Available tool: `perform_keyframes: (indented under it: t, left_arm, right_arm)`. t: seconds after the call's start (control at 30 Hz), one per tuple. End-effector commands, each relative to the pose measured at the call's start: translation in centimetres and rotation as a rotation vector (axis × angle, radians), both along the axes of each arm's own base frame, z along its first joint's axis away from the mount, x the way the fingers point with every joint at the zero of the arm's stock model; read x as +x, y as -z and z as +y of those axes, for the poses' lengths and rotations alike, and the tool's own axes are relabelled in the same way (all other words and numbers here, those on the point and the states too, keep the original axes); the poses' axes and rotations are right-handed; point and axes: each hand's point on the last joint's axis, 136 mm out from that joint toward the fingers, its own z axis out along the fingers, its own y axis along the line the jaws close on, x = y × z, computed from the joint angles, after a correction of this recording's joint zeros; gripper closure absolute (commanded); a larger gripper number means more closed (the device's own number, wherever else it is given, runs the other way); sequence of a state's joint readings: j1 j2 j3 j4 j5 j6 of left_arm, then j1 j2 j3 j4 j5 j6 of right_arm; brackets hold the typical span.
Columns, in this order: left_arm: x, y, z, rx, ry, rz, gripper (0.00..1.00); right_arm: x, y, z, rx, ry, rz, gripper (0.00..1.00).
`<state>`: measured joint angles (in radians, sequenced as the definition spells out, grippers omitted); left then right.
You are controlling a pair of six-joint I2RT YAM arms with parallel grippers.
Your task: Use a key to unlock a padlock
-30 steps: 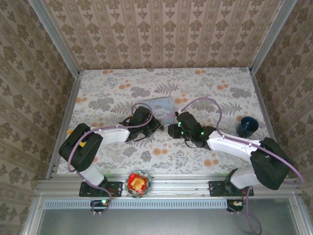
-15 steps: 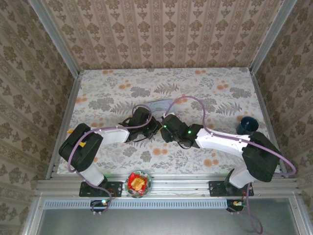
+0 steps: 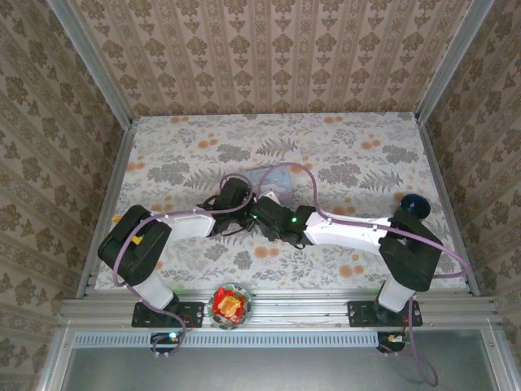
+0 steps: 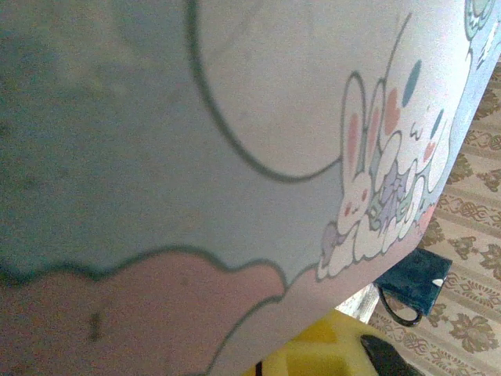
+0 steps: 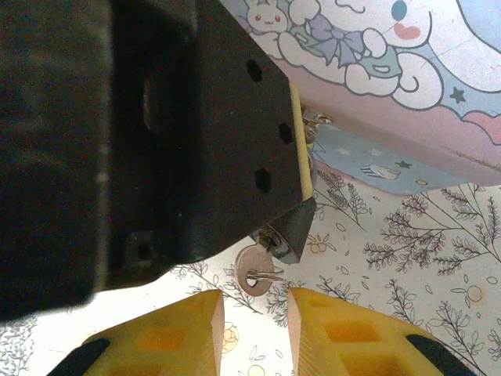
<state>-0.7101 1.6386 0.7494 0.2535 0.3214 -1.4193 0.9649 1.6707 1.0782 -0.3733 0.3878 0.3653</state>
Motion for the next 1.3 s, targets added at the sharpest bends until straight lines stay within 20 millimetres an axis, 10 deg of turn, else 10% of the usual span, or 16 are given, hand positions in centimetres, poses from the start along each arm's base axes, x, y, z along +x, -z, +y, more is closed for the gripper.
perform_keyframes:
  t: [0.0, 0.6, 1.27]
  left_arm:
    - [-2.0, 2.8, 0.8, 0.03, 0.01, 0.136, 1.0]
    - [-2.1, 2.5, 0.5, 0.021, 0.034, 0.136, 1.0]
    - [-2.2, 2.4, -0.1, -0.006, 0.048, 0.128, 1.0]
  right_arm:
    - [0.5, 0.0, -0.5, -0.069, 0.002, -0.026, 0.71]
    - [2.7, 0.1, 0.4, -0.059, 0.031, -0.082, 0.73]
    - [3.1, 2.3, -1.3, 0.179, 0.177, 0.033, 1.0]
